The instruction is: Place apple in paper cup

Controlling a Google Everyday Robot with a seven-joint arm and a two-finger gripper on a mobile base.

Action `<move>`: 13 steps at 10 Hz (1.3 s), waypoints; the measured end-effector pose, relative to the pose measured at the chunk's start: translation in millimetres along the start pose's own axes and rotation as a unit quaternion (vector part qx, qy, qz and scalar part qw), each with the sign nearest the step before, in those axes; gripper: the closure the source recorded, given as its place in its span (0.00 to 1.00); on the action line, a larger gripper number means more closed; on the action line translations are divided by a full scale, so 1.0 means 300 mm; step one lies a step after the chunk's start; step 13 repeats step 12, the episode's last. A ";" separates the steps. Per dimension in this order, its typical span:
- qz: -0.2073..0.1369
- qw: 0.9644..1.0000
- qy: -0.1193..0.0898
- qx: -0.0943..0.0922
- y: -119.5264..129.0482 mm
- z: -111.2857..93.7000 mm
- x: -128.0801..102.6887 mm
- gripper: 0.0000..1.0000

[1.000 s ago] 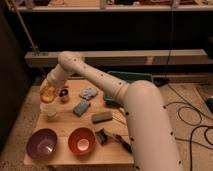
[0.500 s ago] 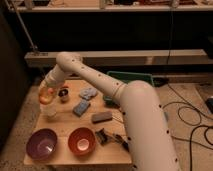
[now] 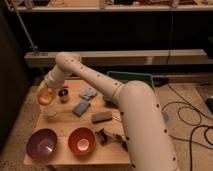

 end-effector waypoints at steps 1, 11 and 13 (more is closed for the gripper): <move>-0.002 1.000 -0.001 0.001 -0.003 -0.001 0.001 0.48; -0.001 1.000 -0.003 -0.010 -0.010 -0.008 -0.008 0.20; -0.001 1.000 -0.002 -0.010 -0.012 -0.011 -0.008 0.20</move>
